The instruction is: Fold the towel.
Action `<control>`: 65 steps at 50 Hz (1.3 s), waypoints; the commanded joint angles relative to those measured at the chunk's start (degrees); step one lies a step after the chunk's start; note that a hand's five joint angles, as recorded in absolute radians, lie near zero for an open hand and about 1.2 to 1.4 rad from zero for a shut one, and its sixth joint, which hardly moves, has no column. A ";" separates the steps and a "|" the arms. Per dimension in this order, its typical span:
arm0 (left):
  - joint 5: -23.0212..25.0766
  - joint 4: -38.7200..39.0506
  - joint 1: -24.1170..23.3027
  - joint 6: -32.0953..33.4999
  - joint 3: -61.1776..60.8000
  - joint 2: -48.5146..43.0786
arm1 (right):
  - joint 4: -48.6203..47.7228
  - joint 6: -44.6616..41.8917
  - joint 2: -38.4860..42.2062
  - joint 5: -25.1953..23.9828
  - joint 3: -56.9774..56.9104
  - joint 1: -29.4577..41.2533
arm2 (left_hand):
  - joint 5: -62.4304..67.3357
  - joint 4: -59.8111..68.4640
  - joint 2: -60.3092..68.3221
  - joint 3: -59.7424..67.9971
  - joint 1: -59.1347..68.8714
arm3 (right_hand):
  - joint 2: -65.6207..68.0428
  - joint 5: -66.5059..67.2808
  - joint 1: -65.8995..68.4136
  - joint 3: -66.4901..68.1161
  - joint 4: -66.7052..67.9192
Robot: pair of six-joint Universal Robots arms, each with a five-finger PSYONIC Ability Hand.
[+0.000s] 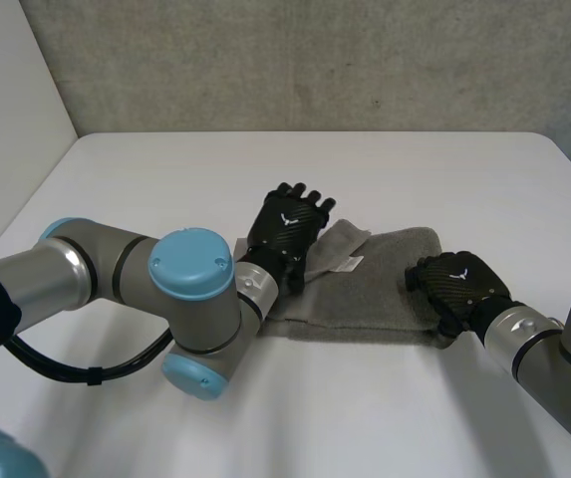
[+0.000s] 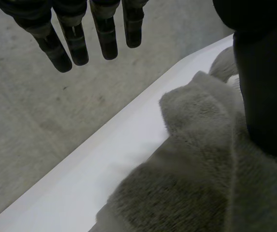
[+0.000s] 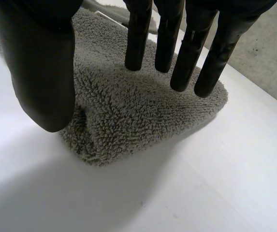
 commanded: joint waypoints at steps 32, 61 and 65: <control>-15.26 -0.98 -3.07 6.71 -20.29 13.80 | -3.20 -12.43 0.18 9.52 0.04 0.48 | -11.27 -0.11 -0.93 -0.94 -0.40 | 47.58 47.05 47.65 47.53 47.45; -13.50 -1.06 1.59 -1.19 -22.06 16.53 | -3.73 1.82 5.53 2.40 -0.74 -0.14 | -12.95 -1.79 -2.60 -2.61 -2.07 | 27.77 27.23 27.83 27.72 27.63; -12.27 -1.06 2.56 -2.17 -22.15 17.41 | -3.73 1.37 5.71 3.28 -1.36 -0.32 | -13.29 -2.13 -2.94 -2.95 -2.41 | 50.52 49.99 50.59 50.47 50.39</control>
